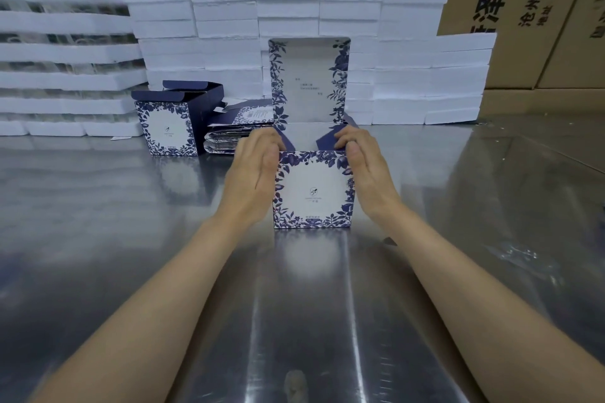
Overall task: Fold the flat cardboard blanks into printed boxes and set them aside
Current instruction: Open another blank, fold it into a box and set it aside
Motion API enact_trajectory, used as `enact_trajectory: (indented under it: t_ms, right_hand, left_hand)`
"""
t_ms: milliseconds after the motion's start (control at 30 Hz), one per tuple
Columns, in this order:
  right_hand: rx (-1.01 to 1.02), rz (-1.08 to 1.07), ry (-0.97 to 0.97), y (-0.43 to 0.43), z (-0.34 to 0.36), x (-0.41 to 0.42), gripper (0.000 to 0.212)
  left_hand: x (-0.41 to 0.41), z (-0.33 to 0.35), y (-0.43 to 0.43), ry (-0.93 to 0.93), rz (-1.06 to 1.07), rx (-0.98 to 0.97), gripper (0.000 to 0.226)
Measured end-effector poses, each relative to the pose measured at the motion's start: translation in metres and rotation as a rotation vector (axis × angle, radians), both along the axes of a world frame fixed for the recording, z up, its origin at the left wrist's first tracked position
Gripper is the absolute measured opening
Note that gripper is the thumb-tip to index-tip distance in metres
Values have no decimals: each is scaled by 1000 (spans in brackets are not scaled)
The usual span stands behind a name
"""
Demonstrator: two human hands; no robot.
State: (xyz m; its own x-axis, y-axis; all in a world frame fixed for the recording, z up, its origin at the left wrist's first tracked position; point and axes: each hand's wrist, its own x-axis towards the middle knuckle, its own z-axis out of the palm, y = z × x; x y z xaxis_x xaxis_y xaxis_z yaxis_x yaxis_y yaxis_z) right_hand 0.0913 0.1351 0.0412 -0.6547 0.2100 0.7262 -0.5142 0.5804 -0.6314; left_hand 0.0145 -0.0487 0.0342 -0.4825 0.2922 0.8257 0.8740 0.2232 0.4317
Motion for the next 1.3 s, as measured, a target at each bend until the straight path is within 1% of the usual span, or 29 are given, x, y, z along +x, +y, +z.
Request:
enact_trajectory:
  t_ms: [67, 133, 167, 200, 233, 300, 333, 400, 467, 533, 733, 800, 867, 900, 933, 967, 1000, 1033, 1067, 1133, 1167, 1200, 1300]
  right_hand:
    - [-191, 68, -34, -5, 9, -2, 38]
    - [-337, 110, -53, -5, 17, -3, 41]
    - [-375, 123, -72, -4, 20, -3, 34]
    - [-416, 153, -95, -2, 22, -2, 21]
    - [-472, 208, -118, -1, 24, 1, 13]
    - [-542, 264, -137, -3, 27, 3, 28]
    - [-551, 265, -159, -5, 28, 4, 34]
    - [-574, 296, -254, -13, 30, 6, 42]
    - [-606, 311, -337, -18, 31, 7, 42]
    - [-618, 269, -374, -19, 30, 7, 40]
    - [-640, 126, -440, -15, 39, 4, 40]
    - [-685, 129, -398, -14, 39, 1, 36]
    - [-738, 183, -292, -14, 35, -3, 34]
    - [-756, 209, -237, -13, 33, -4, 39]
    - [-765, 230, -196, -11, 32, -6, 46]
    - [-763, 243, -170, -11, 32, -7, 52]
    - [-750, 252, -158, -12, 31, -7, 53]
    - [-737, 256, -158, -13, 31, -7, 49]
    - [-733, 253, -171, -13, 30, -7, 41]
    - [-723, 249, -197, -14, 27, -5, 23]
    - [-691, 235, -199, -14, 26, -5, 19]
    - [-656, 225, -191, -13, 25, -6, 19]
    - [-606, 239, -169, -13, 23, -6, 31]
  left_hand:
    - [3, 5, 3, -54, -34, 32, 44]
    - [6, 12, 6, -163, -86, 133, 49]
    - [7, 17, 7, -244, -112, 207, 55]
    - [6, 21, 7, -329, -140, 269, 59]
    - [4, 24, 5, -397, -162, 300, 60]
    - [1, 26, 0, -446, -173, 252, 57]
    - [2, 26, -2, -436, -182, 203, 53]
    - [4, 22, -4, -362, -230, 133, 41]
    - [6, 20, -4, -314, -230, 105, 33]
    - [6, 19, -4, -281, -185, 63, 31]
    - [7, 22, 1, -294, -179, 15, 25]
    - [7, 23, 2, -336, -218, 53, 22]
    - [12, 23, 6, -455, -301, 180, 17]
    - [13, 23, 8, -513, -315, 257, 14]
    - [13, 23, 9, -556, -308, 318, 21]
    - [12, 23, 11, -579, -302, 350, 36]
    - [10, 22, 11, -601, -311, 360, 49]
    - [8, 21, 12, -624, -331, 357, 57]
    - [8, 20, 12, -641, -353, 349, 54]
    - [6, 17, 12, -626, -371, 322, 35]
    - [5, 16, 12, -603, -371, 306, 33]
    - [3, 15, 11, -585, -365, 285, 33]
    - [-4, 13, 8, -482, -322, 172, 30]
